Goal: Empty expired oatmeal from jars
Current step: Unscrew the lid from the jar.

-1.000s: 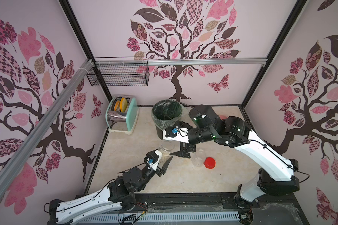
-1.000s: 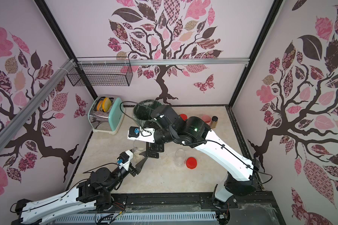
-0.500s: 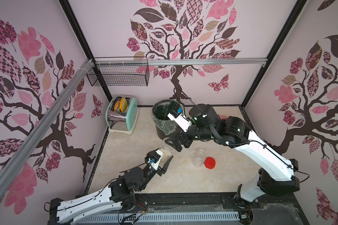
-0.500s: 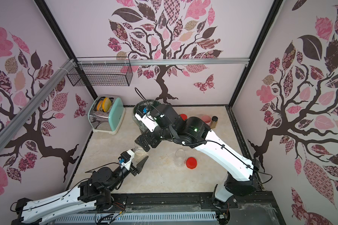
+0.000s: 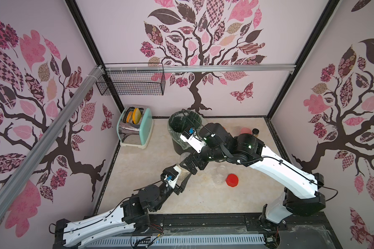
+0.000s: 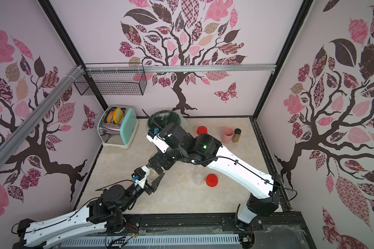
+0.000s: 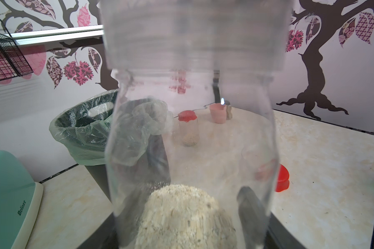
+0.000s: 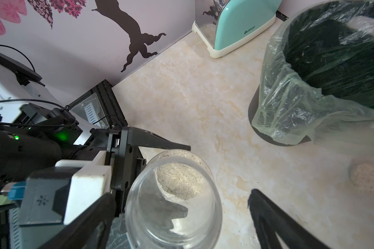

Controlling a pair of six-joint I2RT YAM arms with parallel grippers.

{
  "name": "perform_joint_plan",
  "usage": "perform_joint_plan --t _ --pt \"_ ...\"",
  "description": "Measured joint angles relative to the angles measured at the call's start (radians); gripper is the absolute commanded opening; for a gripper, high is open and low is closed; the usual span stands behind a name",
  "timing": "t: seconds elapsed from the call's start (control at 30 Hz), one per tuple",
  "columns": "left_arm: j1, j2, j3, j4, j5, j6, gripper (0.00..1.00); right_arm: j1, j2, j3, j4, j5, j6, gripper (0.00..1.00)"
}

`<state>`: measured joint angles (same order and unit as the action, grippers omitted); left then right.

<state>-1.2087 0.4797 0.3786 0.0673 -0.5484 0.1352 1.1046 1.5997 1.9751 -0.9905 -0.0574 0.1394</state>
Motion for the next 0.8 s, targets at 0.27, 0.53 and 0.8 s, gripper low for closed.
perform_joint_plan --t 0.27,0.53,0.8 --pt "0.000 -0.003 0.000 0.000 0.000 0.000 0.35 0.010 0.013 0.000 0.000 -0.010 -0.002 0.92" --pt "0.000 -0.004 0.000 -0.002 0.000 0.000 0.35 0.013 0.039 0.000 0.000 -0.014 -0.008 0.77" --pt "-0.001 -0.017 0.002 -0.001 0.010 -0.004 0.35 0.012 0.039 0.018 -0.011 -0.039 -0.097 0.53"
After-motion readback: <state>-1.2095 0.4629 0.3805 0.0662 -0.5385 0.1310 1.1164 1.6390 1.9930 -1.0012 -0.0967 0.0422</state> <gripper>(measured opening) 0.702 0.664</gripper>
